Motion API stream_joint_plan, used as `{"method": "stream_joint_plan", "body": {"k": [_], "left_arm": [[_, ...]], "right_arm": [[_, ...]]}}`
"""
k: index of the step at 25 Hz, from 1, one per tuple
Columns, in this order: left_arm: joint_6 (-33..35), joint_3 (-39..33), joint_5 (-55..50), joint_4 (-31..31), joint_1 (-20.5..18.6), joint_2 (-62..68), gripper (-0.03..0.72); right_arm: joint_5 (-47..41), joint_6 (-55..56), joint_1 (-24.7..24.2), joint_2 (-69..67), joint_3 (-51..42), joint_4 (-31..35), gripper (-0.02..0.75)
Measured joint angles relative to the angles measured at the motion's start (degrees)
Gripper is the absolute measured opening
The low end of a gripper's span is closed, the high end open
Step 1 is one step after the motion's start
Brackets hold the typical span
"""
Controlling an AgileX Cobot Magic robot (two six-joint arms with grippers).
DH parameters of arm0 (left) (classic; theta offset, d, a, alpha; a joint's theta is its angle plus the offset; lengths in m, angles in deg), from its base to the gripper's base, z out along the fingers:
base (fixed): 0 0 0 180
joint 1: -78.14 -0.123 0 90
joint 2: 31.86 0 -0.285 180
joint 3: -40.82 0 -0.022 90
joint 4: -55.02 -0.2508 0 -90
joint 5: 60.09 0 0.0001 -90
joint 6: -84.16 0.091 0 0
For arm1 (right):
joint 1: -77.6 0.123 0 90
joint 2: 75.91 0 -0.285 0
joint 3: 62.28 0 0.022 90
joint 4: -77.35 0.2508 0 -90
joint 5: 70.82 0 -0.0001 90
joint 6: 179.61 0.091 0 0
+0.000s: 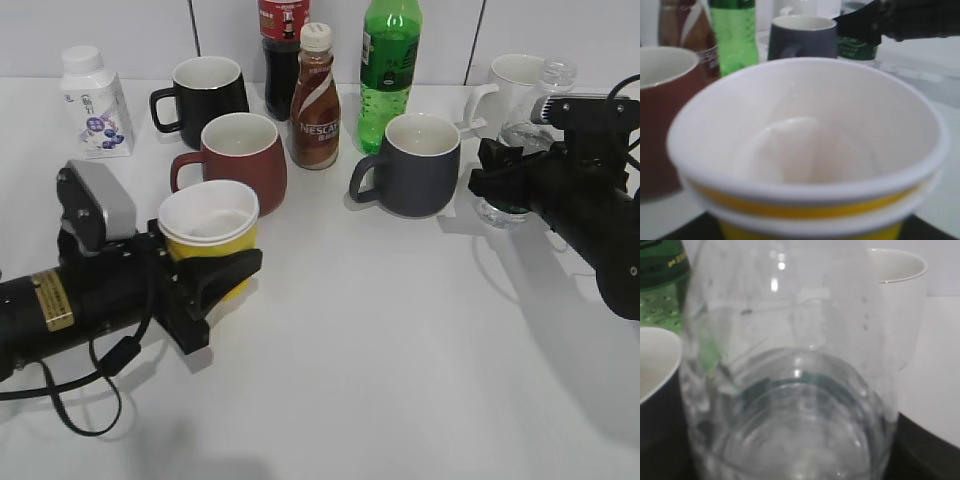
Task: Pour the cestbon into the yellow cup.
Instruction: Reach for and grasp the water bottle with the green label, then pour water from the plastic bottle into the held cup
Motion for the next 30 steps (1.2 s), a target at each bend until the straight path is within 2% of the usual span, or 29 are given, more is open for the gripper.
{"method": "stream_joint_plan", "body": {"k": [8,11,14,20,24,30], "left_arm": [[-1.1,1.6,0.1,0.0,1.9,0.0,0.326],[-1.2,1.6,0.1,-0.1,1.9,0.0,0.326],[-1.3,1.6,0.1,-1.3,1.9,0.0,0.326],[-1.3,1.6,0.1,-4.6,1.9,0.0,0.326],[-1.3,1.6,0.1,-5.1,1.9,0.0,0.326],[-1.9,4.3,-2.6,-7.4,2.1,0.0,0.326]], "right_arm": [[-0.1,-0.4,0.0,0.7,-1.0,-0.4,0.473],[-0.1,-0.4,0.0,3.4,-4.7,-3.3,0.473],[-0.1,-0.9,0.0,7.3,-9.1,-10.3,0.473],[0.0,-2.6,0.0,14.5,-11.3,-29.8,0.473],[-2.4,-2.7,0.0,15.3,-7.9,-37.3,0.473],[-8.1,-2.8,0.0,15.3,-0.8,-44.4,0.473]]}}
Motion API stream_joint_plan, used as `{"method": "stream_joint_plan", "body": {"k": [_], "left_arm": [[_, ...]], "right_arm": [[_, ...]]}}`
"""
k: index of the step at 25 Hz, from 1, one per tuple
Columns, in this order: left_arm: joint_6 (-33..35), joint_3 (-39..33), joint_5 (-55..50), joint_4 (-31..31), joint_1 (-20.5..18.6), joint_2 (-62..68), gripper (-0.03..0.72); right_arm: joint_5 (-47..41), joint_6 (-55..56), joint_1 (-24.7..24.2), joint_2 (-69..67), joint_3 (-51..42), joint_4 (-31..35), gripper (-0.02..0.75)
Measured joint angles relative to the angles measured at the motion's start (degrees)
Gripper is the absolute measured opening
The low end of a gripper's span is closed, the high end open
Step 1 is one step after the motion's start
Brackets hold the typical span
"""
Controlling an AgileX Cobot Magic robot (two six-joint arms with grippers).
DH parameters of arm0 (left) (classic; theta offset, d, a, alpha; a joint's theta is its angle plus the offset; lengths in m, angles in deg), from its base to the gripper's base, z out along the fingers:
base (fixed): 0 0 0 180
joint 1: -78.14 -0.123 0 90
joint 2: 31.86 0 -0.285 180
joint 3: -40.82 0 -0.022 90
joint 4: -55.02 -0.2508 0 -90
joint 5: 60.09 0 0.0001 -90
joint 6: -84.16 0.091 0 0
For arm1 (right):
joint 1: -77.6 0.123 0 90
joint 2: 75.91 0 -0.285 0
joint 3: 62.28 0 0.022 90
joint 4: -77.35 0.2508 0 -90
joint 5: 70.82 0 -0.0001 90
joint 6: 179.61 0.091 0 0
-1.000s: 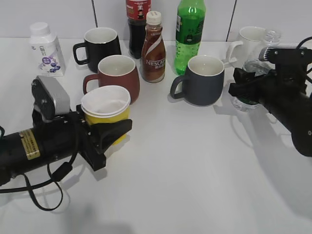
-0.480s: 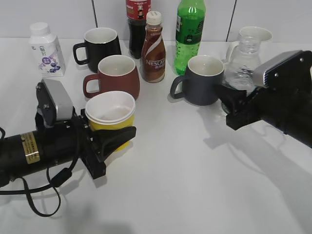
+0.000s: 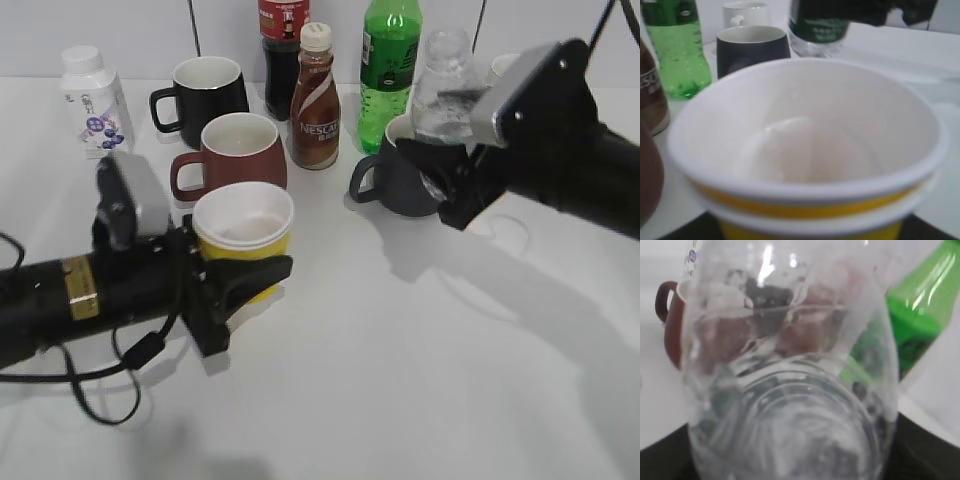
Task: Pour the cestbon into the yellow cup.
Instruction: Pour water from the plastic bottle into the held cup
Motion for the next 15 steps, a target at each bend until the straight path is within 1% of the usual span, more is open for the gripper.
{"method": "stream_joint_plan", "body": {"k": [3,7,12,15], "left_arm": [[-2.5,3.1,-3.1,-0.9,0.6,0.0,0.326],[-3.5,6.0,-4.9,-1.1,2.6,0.0,0.326],[-4.0,10.6,-8.4,-1.4,6.3,2.0,0.325],[-4.8,11.9,-8.4,-1.6,7.3,3.6,0.325]], "right_arm": [[-2.6,-0.3,0.0,0.0,3.1,-2.3,0.473],[-5.7,-3.3,0.0,0.1,6.1,-6.0,0.473],[-6.2,-9.2,0.0,0.1,6.8,-8.2,0.473],[-6.3,-10.9,0.0,0.1,6.8,-9.6,0.473]]}}
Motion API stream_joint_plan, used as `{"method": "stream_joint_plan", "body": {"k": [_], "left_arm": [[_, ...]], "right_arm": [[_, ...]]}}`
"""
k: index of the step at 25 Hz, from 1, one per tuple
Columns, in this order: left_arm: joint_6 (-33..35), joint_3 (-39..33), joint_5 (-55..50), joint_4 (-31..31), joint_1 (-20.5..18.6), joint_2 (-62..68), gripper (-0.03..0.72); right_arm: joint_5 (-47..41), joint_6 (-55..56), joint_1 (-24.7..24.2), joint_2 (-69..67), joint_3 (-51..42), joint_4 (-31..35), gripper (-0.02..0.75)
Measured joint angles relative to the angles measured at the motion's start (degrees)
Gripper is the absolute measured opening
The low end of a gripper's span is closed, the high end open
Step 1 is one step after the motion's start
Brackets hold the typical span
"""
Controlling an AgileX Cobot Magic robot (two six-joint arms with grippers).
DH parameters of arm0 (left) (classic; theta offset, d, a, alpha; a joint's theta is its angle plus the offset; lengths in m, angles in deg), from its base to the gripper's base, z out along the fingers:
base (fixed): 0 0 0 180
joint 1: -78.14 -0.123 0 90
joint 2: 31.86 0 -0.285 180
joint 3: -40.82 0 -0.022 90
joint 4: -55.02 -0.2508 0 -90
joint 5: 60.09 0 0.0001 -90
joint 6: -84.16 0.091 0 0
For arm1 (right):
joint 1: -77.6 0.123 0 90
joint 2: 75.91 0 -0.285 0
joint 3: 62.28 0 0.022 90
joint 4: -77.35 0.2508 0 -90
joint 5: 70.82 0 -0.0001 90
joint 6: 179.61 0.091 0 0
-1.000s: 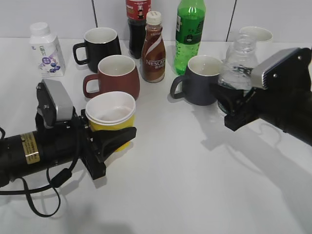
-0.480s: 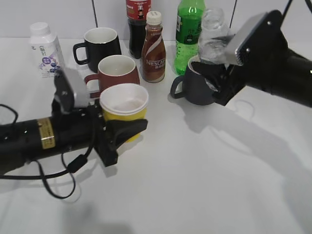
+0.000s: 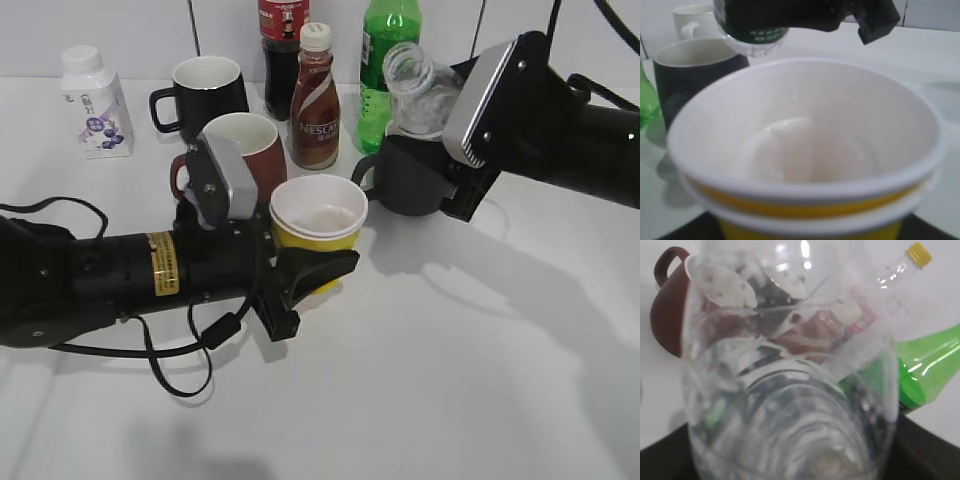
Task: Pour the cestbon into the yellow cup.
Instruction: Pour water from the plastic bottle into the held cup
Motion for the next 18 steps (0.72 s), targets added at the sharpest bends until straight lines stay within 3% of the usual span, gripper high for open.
{"method": "stream_joint_plan", "body": {"k": [18], "left_arm": [[-1.3,0.8,0.0,-0.1,0.1,0.9,0.325]], "right_arm": [[1.2,-10.8,0.0,0.0,4.0,-5.7,0.473]]}}
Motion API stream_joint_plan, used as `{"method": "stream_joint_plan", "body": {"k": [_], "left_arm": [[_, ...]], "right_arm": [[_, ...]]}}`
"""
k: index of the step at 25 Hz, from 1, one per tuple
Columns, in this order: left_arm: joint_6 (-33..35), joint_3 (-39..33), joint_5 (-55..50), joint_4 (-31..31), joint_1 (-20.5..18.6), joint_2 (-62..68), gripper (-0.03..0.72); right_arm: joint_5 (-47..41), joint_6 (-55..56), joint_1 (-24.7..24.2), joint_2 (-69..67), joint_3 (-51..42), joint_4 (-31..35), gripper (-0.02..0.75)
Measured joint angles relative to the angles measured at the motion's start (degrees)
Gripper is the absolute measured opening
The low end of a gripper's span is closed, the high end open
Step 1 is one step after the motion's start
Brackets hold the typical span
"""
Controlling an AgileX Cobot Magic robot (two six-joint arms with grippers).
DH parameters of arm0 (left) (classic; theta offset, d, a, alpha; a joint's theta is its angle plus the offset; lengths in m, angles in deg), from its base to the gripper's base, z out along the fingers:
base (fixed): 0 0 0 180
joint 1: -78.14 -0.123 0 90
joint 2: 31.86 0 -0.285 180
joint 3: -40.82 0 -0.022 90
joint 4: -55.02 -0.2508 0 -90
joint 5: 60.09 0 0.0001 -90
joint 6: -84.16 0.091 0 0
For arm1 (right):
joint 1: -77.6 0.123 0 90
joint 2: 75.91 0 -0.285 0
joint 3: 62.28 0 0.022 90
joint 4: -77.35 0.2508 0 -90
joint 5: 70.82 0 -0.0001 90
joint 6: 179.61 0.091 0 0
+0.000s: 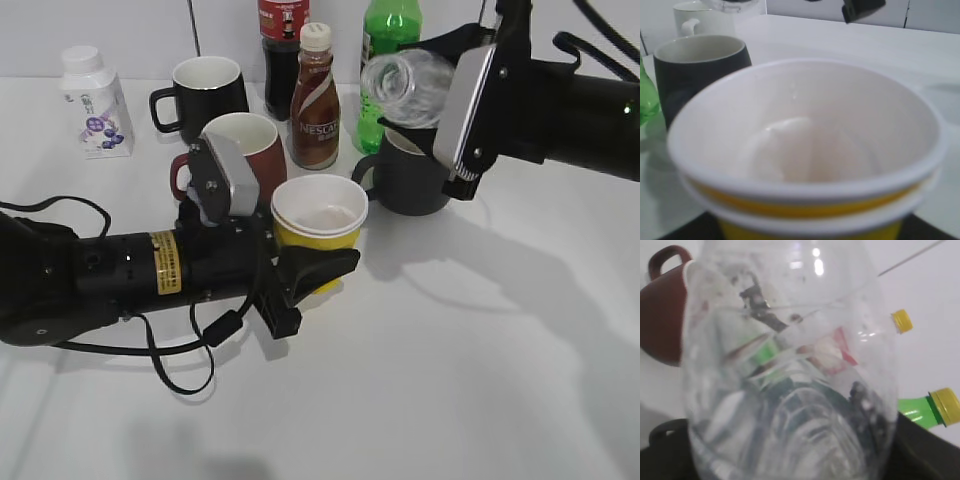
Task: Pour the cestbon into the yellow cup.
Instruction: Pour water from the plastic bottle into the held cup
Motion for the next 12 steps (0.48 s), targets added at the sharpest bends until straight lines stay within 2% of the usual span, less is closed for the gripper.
{"method": "stream_joint_plan", "body": {"k": [8,12], "left_arm": [[-2.4,0.1,1.1,-1.4,0.1,0.0,0.325],[-3.0,0.8,1.3,-1.5,1.3,0.0,0.325]], "right_arm": [[-0.2,-3.6,0.0,0.0,0.0,-2.7,0.473],[-0.9,-4.7,0.0,0.0,0.0,-4.2,0.473]]}}
